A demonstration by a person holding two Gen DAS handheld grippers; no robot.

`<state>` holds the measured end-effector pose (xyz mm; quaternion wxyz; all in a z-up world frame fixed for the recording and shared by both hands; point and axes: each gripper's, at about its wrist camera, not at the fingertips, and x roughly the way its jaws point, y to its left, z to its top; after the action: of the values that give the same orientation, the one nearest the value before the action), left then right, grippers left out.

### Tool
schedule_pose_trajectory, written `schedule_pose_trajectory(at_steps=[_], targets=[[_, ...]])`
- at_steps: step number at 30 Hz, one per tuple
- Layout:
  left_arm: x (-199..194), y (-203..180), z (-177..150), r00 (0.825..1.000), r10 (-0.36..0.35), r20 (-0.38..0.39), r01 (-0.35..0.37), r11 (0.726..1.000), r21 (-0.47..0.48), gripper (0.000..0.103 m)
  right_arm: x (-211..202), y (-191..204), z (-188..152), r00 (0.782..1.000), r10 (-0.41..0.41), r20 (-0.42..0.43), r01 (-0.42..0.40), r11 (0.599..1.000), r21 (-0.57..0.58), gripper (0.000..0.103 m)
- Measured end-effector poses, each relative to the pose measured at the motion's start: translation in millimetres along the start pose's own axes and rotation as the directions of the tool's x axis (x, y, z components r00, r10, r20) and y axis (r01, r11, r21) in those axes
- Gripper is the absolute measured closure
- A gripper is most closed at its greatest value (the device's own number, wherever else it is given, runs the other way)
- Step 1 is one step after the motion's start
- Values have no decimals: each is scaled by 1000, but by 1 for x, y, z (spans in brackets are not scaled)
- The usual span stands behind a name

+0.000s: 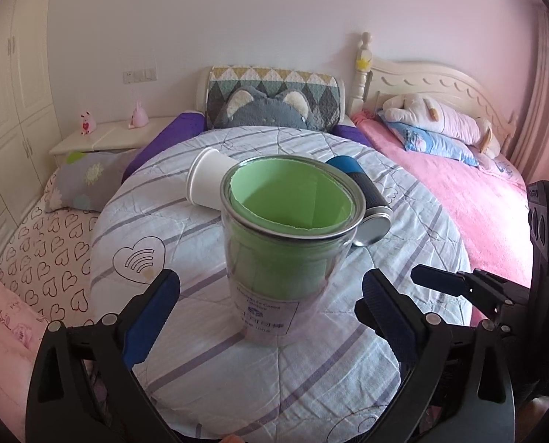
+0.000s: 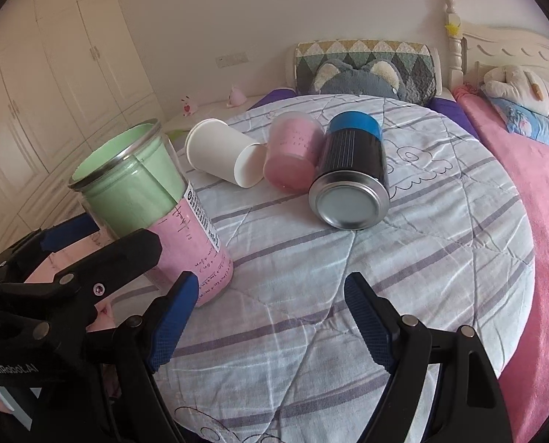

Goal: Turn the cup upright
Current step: 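Rotate the can green-lid end up and lower it onto the bedspread with the left gripper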

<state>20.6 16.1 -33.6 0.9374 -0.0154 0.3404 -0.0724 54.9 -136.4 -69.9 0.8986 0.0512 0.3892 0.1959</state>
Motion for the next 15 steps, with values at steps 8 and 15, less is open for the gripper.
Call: schedule_pose_trajectory(at_steps=[8,15], targets=[[-36,7,-1,1000,-23,15,23,1000,-4,1,-31,18,2,997,-69,-14,69,996,-51,21],[-64,18,5,996,67,50,-68,998,7,0,-56,34,11,989,-145,-29,143,987,-72,21]])
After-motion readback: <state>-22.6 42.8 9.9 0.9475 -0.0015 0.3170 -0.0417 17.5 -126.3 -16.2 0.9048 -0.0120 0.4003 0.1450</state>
